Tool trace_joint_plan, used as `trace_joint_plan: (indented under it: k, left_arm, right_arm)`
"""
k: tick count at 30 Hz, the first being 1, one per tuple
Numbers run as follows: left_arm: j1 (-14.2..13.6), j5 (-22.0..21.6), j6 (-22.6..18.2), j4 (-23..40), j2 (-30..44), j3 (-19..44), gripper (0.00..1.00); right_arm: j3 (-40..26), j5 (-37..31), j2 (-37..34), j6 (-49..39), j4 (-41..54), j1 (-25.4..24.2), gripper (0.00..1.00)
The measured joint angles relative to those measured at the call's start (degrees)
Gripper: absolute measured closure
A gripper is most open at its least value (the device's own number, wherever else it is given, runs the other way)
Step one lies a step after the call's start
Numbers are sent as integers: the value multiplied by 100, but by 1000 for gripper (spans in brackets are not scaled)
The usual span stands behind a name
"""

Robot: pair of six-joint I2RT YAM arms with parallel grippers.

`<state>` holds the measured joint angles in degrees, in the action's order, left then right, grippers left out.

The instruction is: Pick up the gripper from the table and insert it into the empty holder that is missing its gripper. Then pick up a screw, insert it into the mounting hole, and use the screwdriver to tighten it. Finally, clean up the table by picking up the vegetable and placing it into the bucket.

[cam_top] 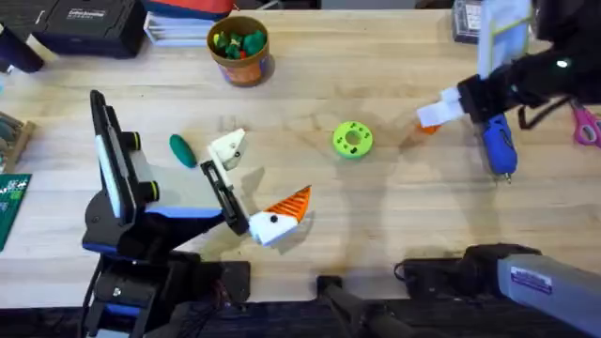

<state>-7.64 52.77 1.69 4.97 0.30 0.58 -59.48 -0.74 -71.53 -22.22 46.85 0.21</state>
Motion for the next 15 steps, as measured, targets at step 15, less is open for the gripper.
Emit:
trace_joint_plan:
  k: [15]
  left_arm:
    - [0, 0, 0, 0, 0, 0, 15]
  right_arm:
    - [-29, -467, -1446, -1362, -202, 0, 226]
